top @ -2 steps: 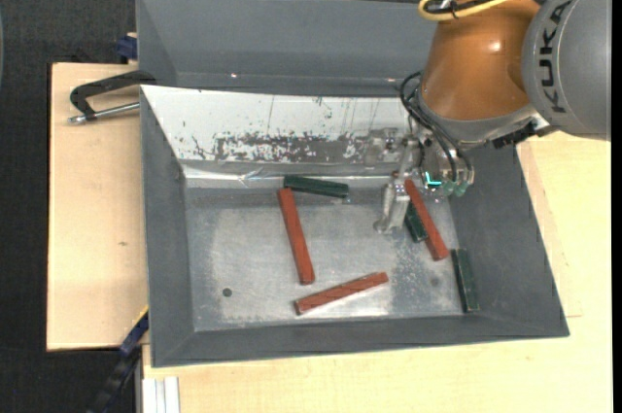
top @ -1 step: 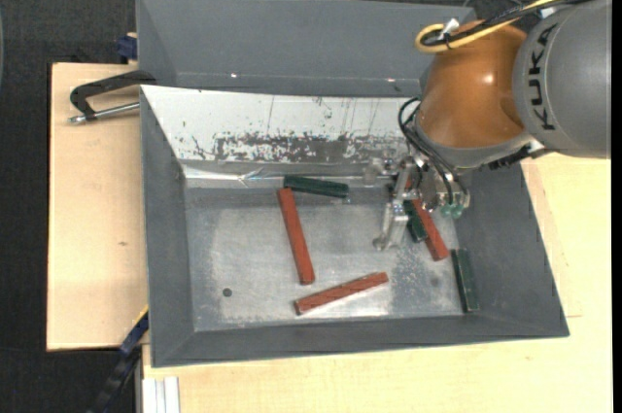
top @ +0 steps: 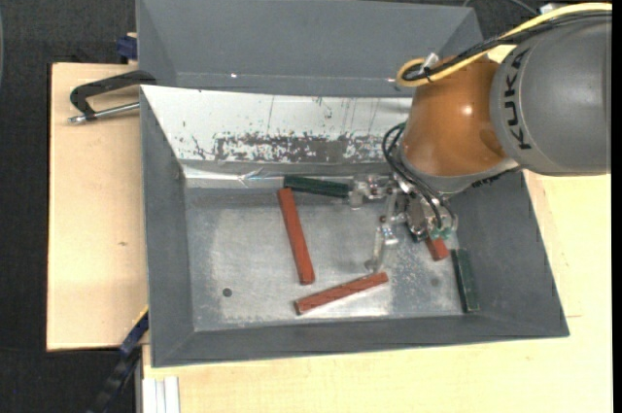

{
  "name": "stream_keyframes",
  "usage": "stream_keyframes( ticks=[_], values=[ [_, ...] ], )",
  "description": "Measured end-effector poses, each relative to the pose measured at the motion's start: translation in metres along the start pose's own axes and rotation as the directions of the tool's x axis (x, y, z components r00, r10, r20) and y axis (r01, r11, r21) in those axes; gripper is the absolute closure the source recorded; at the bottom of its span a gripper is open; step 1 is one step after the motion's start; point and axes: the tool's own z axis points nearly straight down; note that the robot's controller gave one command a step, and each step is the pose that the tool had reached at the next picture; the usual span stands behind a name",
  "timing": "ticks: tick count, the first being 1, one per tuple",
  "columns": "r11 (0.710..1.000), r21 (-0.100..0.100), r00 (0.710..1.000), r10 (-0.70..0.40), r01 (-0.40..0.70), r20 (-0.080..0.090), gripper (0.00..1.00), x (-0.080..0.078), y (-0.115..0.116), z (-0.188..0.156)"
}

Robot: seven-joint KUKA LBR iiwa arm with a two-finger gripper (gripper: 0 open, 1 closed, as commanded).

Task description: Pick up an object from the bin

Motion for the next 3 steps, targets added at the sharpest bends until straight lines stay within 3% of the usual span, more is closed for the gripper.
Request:
stream_keyframes(
  ticks=[1, 2, 3],
  values=[
    [0.998, -0.003, 0.998, 0.062, -0.062, -0.011, 0.00, 0.025, -0.014, 0.009],
    [0.999, 0.003, 0.999, 0.051, -0.051, 0.000, 0.00, 0.033, 0.014, 0.005],
    [0.997, -0.004, 0.997, -0.076, 0.076, -0.001, 0.00, 0.043, 0.044, 0.015]
  ],
)
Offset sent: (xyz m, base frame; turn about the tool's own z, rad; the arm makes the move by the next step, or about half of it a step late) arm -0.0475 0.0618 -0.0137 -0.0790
